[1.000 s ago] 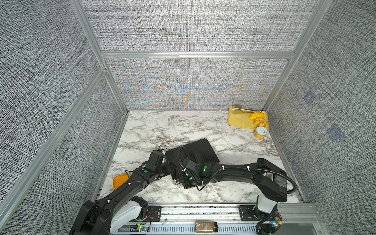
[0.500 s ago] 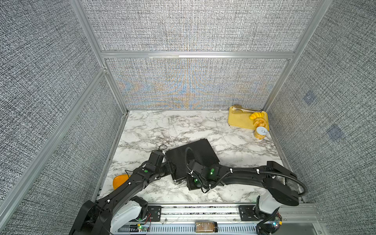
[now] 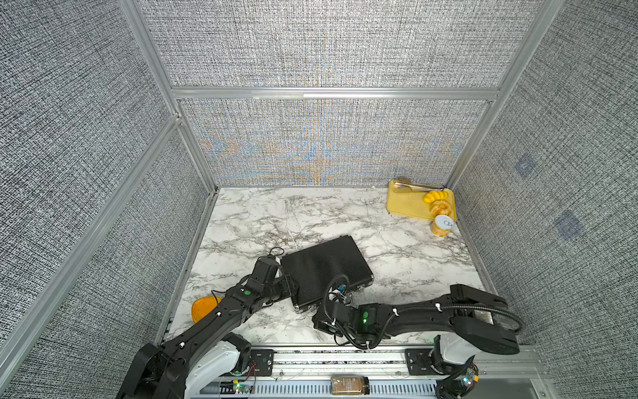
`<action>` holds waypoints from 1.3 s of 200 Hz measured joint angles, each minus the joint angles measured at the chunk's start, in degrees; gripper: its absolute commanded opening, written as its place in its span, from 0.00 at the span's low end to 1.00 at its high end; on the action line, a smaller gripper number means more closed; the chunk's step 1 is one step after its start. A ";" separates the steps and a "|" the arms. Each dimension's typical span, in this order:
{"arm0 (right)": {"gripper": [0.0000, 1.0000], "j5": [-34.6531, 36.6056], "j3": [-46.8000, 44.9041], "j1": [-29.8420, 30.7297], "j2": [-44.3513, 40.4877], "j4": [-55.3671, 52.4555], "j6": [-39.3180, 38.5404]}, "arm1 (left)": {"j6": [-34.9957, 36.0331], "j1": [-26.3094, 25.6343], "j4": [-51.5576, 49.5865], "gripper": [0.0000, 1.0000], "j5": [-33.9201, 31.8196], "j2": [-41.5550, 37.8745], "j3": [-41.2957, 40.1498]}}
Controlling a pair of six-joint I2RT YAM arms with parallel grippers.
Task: Close the poker set cases
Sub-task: Fasten the fastener on the poker set case.
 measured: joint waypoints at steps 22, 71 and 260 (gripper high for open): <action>0.14 3.28 -0.94 0.68 0.79 1.57 4.83 | -0.11 0.00 0.00 0.53 -0.04 -0.13 -0.04; 0.14 6.45 -1.92 0.24 3.50 7.30 9.68 | -0.33 -0.04 -1.38 0.53 0.15 -1.07 -0.11; 0.10 8.92 -4.26 -0.50 8.17 15.93 18.71 | -0.59 -0.09 -1.77 0.53 0.17 -0.68 0.24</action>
